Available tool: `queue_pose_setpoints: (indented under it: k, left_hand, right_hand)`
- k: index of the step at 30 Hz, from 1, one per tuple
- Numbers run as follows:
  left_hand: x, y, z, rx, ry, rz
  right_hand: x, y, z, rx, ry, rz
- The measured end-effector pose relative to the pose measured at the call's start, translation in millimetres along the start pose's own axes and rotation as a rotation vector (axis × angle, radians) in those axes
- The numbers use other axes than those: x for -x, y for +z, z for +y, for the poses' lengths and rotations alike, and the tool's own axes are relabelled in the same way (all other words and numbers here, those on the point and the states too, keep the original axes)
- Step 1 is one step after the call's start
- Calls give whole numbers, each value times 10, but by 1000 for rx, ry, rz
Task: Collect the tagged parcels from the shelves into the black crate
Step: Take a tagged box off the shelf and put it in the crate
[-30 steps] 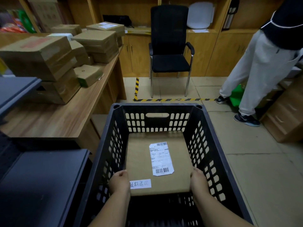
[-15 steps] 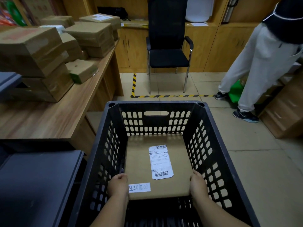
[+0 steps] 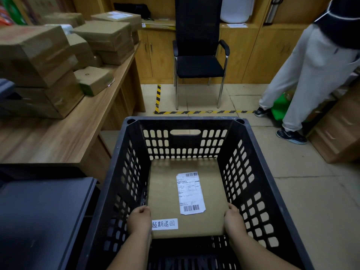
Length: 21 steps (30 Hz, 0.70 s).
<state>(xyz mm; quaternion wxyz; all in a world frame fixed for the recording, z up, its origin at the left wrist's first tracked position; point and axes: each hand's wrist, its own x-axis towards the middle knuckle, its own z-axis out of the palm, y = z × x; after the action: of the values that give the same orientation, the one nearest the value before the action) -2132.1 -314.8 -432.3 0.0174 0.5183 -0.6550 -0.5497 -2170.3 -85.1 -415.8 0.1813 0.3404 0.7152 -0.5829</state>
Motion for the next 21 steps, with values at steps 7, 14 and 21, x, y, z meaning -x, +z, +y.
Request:
queue_pose_setpoints:
  k: [7,14,21]
  left_hand:
    - [37,-22,39,-9,-14,-41]
    - [324,-150,238,-142,65,-78]
    - [819,-513,530,-491,371,-81]
  right_hand:
    - [65,25,-32,94,-27,25]
    - [346,71,-217,451,-193,97]
    - [866,2,-414,734,-439,127]
